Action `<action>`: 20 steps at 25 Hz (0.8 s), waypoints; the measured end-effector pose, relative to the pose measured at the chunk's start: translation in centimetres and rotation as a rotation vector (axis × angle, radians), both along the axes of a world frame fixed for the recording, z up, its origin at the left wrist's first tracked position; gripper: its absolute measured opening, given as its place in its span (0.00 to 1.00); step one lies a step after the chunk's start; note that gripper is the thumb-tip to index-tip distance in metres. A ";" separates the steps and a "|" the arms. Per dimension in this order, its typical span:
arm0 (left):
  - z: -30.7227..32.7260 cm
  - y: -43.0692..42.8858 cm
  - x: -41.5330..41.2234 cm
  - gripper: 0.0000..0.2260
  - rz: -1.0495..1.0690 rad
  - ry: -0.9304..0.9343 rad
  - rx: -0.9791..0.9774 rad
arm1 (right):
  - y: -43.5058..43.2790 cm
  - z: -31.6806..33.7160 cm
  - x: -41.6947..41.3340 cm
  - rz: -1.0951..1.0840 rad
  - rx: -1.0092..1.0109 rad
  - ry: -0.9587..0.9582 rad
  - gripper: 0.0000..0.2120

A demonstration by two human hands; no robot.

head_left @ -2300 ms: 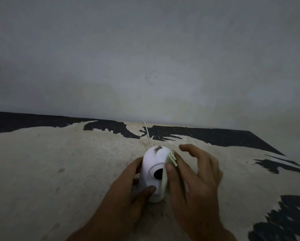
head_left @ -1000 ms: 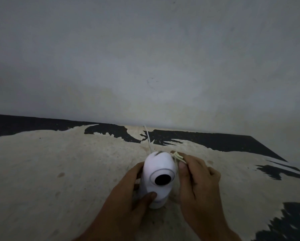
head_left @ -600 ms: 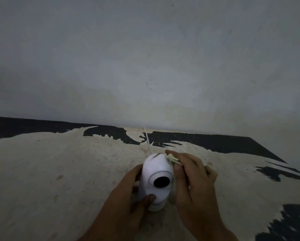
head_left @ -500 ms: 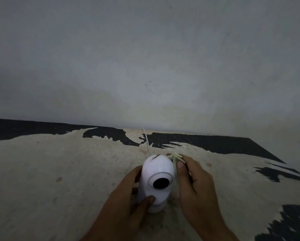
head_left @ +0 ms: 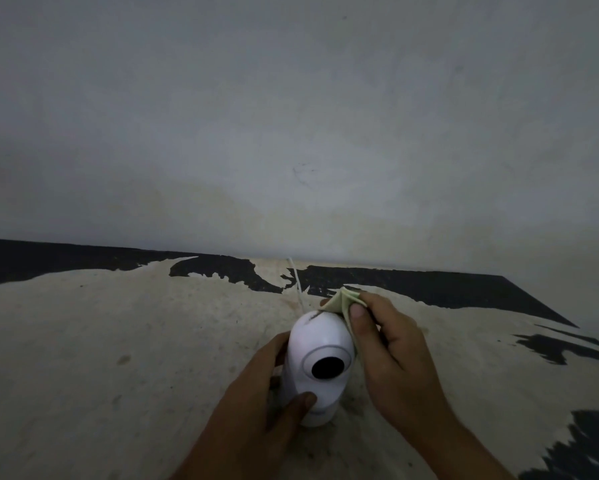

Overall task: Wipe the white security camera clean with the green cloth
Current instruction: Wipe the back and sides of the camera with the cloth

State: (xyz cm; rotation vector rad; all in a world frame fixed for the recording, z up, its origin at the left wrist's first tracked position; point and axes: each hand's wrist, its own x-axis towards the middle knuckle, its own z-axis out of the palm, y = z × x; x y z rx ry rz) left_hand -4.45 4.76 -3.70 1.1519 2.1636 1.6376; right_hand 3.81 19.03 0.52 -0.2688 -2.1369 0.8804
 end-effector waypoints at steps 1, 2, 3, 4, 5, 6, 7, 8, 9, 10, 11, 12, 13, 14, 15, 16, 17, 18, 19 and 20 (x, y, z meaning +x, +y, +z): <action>0.0 -0.1 0.0 0.31 -0.004 -0.005 -0.009 | -0.1 -0.1 -0.2 -0.007 -0.029 -0.009 0.12; 0.1 -0.1 0.1 0.30 -0.012 -0.006 -0.011 | -0.2 -0.1 -0.3 -0.013 -0.064 -0.011 0.12; 0.1 0.0 0.2 0.30 -0.018 -0.006 -0.012 | -0.2 -0.1 -0.4 -0.018 -0.091 -0.009 0.13; 0.1 0.0 0.2 0.30 -0.015 -0.022 -0.009 | -0.2 0.0 -0.4 -0.017 -0.095 -0.001 0.13; 0.0 0.1 0.2 0.31 -0.003 -0.048 -0.002 | -0.3 0.1 -0.3 -0.007 -0.080 0.006 0.15; -0.1 0.1 0.2 0.35 0.014 -0.071 0.006 | -0.4 0.1 -0.2 0.000 -0.053 0.008 0.16; -0.1 0.0 0.2 0.36 0.018 -0.074 0.003 | -0.6 0.0 -0.2 -0.006 -0.031 0.005 0.16; -0.1 0.0 0.2 0.35 0.012 -0.059 -0.001 | -0.6 -0.1 -0.2 -0.025 -0.022 0.000 0.15; -0.1 -0.1 0.3 0.33 -0.003 -0.039 0.001 | -0.5 -0.3 -0.2 -0.042 -0.034 -0.006 0.14; 0.0 -0.2 0.3 0.31 -0.014 -0.027 0.001 | -0.4 -0.4 -0.2 -0.054 -0.054 -0.016 0.14; 0.1 -0.3 0.3 0.30 -0.020 -0.022 -0.002 | -0.3 -0.4 -0.1 -0.058 -0.070 -0.019 0.14; 0.1 -0.3 0.3 0.29 -0.019 -0.028 -0.008 | -0.2 -0.4 0.1 -0.053 -0.064 -0.012 0.14; 0.1 -0.3 0.2 0.29 -0.012 -0.038 -0.014 | -0.3 -0.3 0.3 -0.045 -0.042 -0.002 0.14; 0.1 -0.2 0.2 0.29 -0.006 -0.039 -0.013 | -0.5 -0.2 0.5 -0.039 -0.017 0.005 0.14; 0.1 -0.3 0.2 0.29 -0.009 -0.030 -0.015 | -0.6 -0.1 0.5 -0.042 -0.003 0.003 0.14; 0.2 -0.4 0.4 0.29 -0.011 -0.021 -0.016 | -0.6 -0.1 0.6 -0.054 -0.006 -0.005 0.14; 0.1 -0.4 0.4 0.29 -0.018 -0.018 -0.013 | -0.6 -0.1 0.6 -0.065 -0.023 -0.017 0.13; 0.0 -0.3 0.4 0.29 -0.023 -0.023 -0.005 | -0.6 -0.3 0.6 -0.076 -0.028 -0.023 0.13; -0.1 -0.1 0.4 0.29 -0.018 -0.043 -0.002 | -0.8 -0.4 0.7 -0.086 -0.015 -0.023 0.14; 0.0 0.2 0.3 0.29 0.004 -0.072 0.009 | -1.1 -0.6 0.6 -0.106 0.027 -0.023 0.15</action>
